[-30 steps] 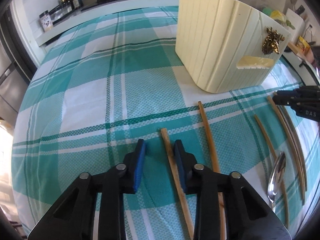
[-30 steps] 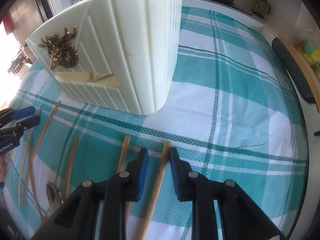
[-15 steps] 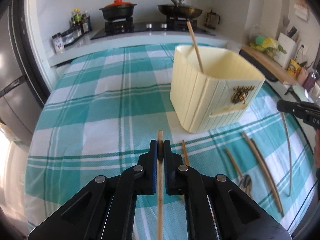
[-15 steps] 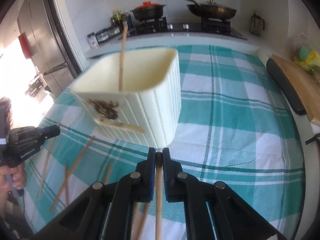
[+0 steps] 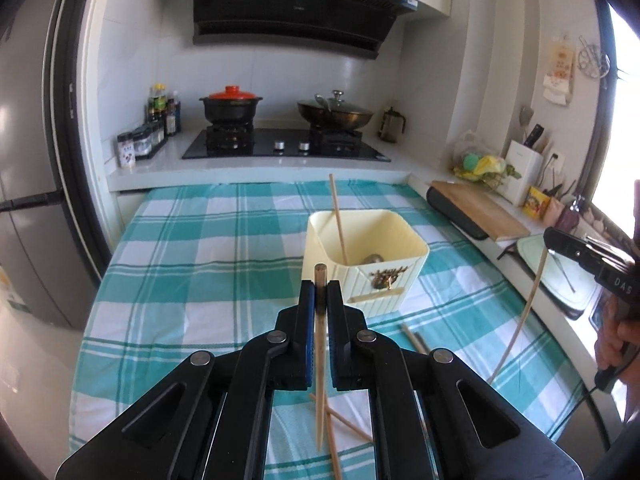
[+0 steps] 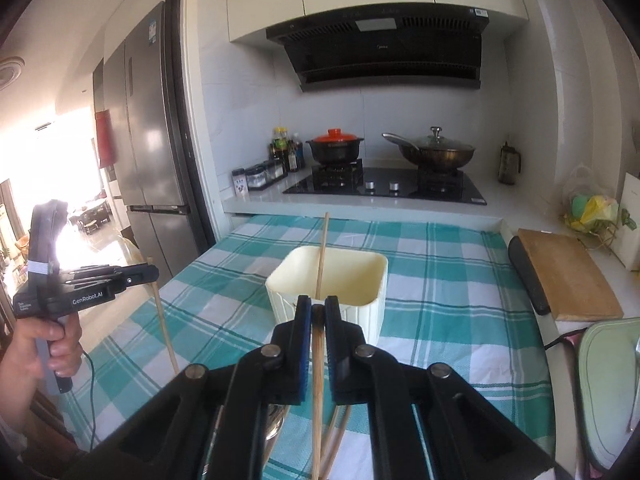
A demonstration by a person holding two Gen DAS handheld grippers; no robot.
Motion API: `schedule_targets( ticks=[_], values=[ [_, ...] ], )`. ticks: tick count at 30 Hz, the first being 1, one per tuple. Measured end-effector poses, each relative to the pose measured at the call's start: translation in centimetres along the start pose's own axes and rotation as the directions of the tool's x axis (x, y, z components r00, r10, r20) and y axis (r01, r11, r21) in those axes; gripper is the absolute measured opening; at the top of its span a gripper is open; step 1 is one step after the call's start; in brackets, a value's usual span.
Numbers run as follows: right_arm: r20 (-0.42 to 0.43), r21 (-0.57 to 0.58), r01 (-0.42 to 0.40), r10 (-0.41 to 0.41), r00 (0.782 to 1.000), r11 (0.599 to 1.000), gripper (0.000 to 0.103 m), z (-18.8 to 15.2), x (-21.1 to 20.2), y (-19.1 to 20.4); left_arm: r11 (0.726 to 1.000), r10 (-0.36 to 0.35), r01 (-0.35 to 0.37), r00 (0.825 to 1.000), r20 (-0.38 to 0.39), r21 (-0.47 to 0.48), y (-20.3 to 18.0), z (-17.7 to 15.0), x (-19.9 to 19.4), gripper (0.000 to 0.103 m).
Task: Organize utensils
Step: 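Lift both chopsticks and drop them upright into the cream caddy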
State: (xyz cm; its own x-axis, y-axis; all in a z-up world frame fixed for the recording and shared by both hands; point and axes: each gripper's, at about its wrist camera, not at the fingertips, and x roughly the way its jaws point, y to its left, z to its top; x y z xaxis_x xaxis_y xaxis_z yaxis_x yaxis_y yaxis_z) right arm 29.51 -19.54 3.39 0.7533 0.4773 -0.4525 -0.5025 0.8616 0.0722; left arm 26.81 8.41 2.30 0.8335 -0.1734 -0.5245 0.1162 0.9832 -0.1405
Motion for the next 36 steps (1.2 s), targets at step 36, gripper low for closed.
schedule_targets(
  ticks=[36],
  values=[
    [0.089,-0.072,0.018,-0.012,0.996,0.997,0.007,13.2,16.0,-2.8,0.996,-0.026,0.034,0.996,0.091,-0.087,-0.3,15.3,13.2,0.003]
  ],
)
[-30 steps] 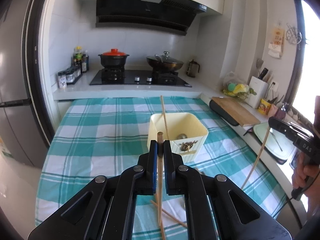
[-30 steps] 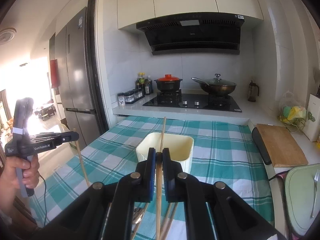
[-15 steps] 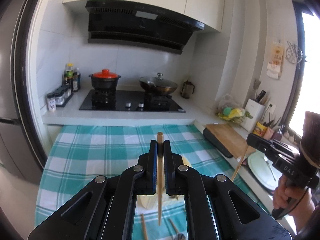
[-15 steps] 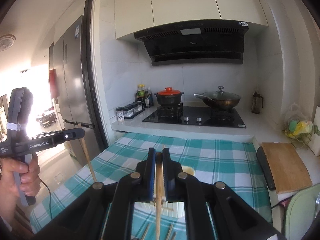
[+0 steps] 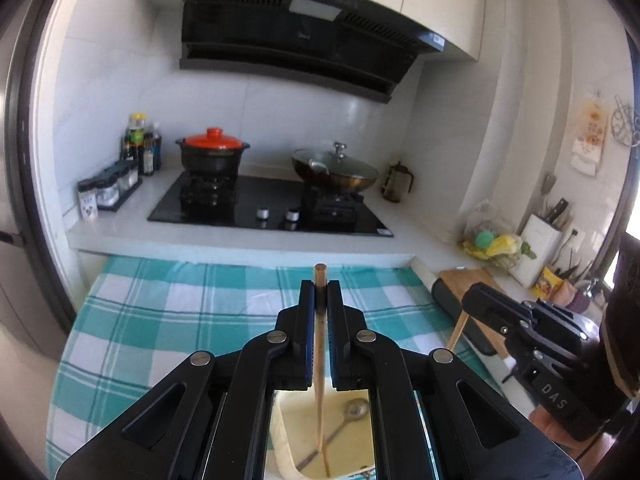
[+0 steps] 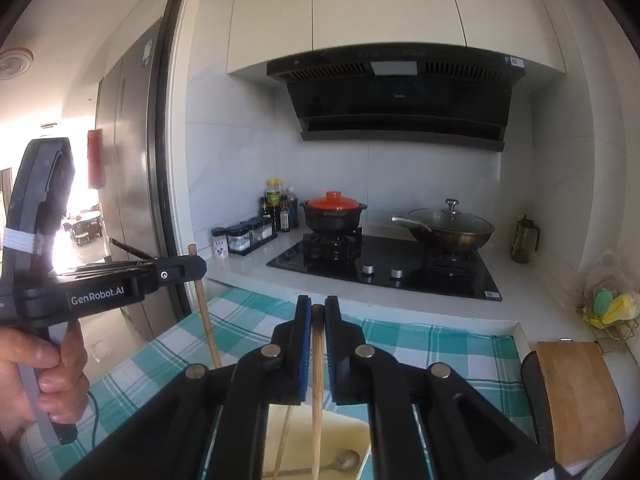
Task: Organize utensils
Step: 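Lift both chopsticks and drop them upright into the cream caddy, then move both open grippers back over the chopsticks on the cloth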
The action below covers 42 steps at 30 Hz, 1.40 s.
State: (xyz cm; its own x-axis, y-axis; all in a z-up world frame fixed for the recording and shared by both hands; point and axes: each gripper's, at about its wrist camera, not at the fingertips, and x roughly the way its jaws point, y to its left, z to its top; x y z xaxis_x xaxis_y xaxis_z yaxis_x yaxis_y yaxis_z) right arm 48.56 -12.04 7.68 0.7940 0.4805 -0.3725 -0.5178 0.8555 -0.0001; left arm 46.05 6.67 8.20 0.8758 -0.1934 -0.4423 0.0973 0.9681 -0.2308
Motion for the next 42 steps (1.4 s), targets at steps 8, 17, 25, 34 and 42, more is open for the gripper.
schedule_targets(
  ticks=[8,17,25,34,42],
  values=[
    [-0.21,0.113,-0.02,0.044,0.977,0.993,0.007,-4.3,6.0,-2.3,1.0,0.01,-0.014,0.985,-0.173,-0.021,0.5,-3.6,6.1,0.004],
    [-0.235,0.191,-0.026,0.072,0.969,0.981,0.054,-4.6,5.2,-3.2,0.997,0.072,-0.07,0.978,-0.194,0.018,0.6,-4.4,3.9,0.066],
    [-0.26,0.034,0.001,0.008,0.966,0.999,0.057,-5.6,-4.7,-0.5,0.981,0.134,-0.103,0.971,-0.196,0.162,1.4,-9.0,-7.1,0.092],
    [-0.32,-0.099,0.173,-0.196,0.927,0.98,0.058,-18.3,-16.2,2.7,0.971,0.22,-0.183,0.934,-0.281,0.153,2.3,-23.5,-15.1,0.094],
    [-0.296,0.02,0.291,-0.272,0.916,0.957,0.058,-28.1,-21.8,6.4,0.983,0.184,-0.171,0.95,-0.251,0.072,-0.3,-29.6,-17.3,0.094]
  ],
)
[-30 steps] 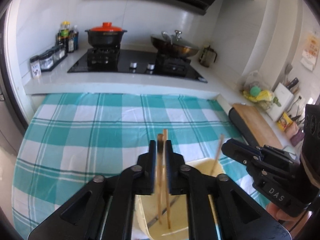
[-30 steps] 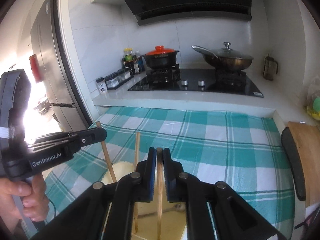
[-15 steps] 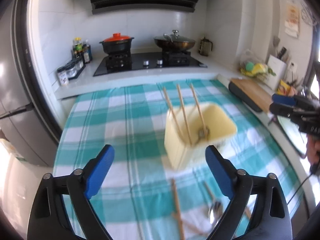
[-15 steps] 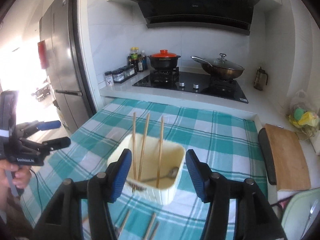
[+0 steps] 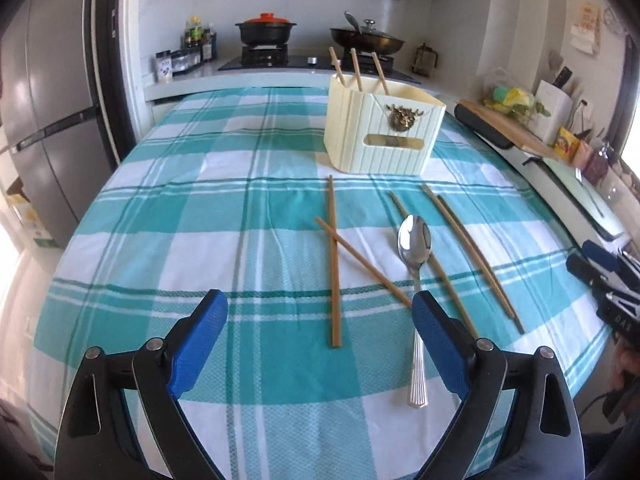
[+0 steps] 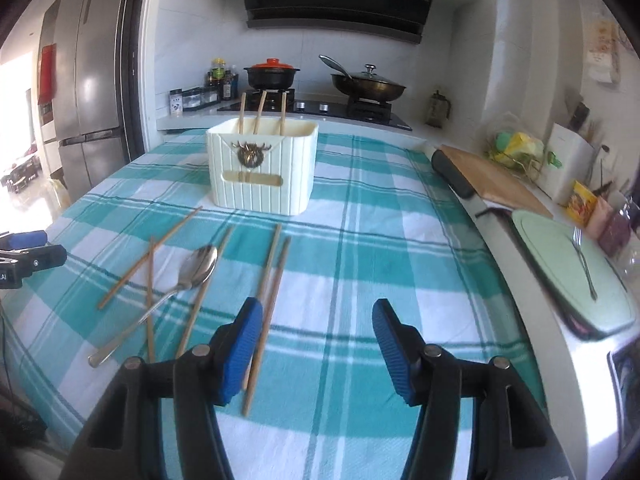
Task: Organize utensils
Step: 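Move both open grippers back over the chopsticks on the cloth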
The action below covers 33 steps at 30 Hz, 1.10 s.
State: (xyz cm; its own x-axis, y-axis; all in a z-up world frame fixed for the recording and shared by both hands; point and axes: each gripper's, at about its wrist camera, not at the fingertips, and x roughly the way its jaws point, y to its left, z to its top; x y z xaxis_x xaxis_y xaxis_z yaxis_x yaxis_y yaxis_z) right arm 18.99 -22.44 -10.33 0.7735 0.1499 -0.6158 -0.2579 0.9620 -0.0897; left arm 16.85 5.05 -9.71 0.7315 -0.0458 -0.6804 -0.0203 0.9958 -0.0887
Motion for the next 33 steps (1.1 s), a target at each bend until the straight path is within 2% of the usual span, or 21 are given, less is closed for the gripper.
schedule_targets(
  ticks=[4,11,15,33],
  values=[
    [-0.006,0.007,-0.011,0.011,1.0,1.0,0.058,-1.6,-0.5,0.3,0.999,0.02,-0.021,1.0,0.003,0.032,-0.5,-0.4,0.2,0.094],
    [0.018,0.05,-0.027,0.026,1.0,0.998,0.058,-1.2,-1.0,0.1,1.0,0.016,-0.016,1.0,-0.003,0.006,-0.4,-1.2,0.2,0.094],
    [0.01,0.054,-0.023,0.023,1.0,0.998,0.058,-1.7,-0.7,0.2,0.999,0.042,-0.042,0.999,-0.004,0.017,-0.6,-1.6,0.2,0.094],
    [-0.026,0.088,-0.008,0.01,1.0,0.996,0.058,-2.6,0.1,-0.5,0.999,0.05,-0.05,0.998,-0.031,-0.02,0.1,-1.8,0.9,0.094]
  ],
)
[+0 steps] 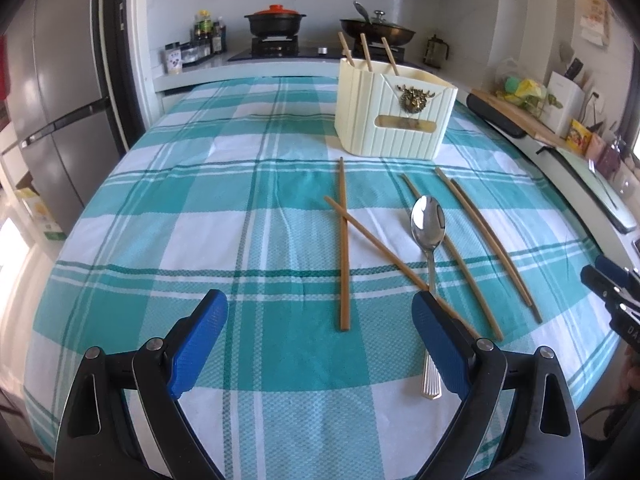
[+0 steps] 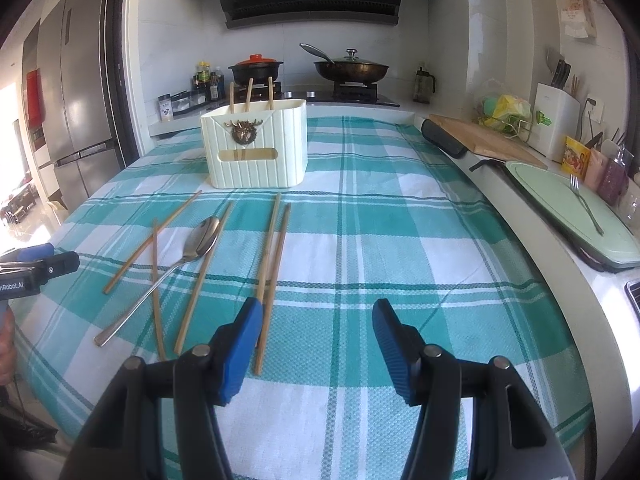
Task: Organize utensils
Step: 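Move both open grippers back over the chopsticks on the cloth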
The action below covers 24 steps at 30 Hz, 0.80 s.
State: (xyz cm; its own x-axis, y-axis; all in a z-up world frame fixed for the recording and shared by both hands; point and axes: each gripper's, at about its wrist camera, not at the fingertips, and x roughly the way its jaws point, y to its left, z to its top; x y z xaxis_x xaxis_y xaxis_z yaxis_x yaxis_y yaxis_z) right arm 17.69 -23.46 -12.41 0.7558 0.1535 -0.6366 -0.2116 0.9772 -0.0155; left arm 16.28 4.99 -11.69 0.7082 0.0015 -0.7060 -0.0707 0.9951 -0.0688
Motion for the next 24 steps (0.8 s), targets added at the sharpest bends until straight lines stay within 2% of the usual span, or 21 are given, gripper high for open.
schedule_targets(
  ticks=[11,16,21,24],
  values=[
    [-0.001,0.011,0.024,-0.024,1.0,1.0,0.058,-0.1,-0.2,-0.8,0.999,0.0,-0.001,1.0,-0.017,-0.049,0.9,0.1,0.4,0.094],
    [-0.048,0.047,0.021,-0.019,0.999,0.999,0.058,-0.2,1.0,-2.1,0.998,0.008,-0.01,0.999,-0.033,-0.069,1.4,-0.2,1.0,0.094],
    [-0.104,0.083,-0.042,0.051,0.993,0.996,0.038,-0.2,2.5,-2.2,0.998,0.009,-0.012,0.999,-0.051,-0.06,1.4,-0.3,1.9,0.094],
    [-0.145,0.104,-0.089,0.104,0.984,0.991,0.033,-0.1,3.8,-1.9,0.999,0.009,-0.012,0.998,-0.065,-0.049,1.6,0.0,2.6,0.094]
  ],
)
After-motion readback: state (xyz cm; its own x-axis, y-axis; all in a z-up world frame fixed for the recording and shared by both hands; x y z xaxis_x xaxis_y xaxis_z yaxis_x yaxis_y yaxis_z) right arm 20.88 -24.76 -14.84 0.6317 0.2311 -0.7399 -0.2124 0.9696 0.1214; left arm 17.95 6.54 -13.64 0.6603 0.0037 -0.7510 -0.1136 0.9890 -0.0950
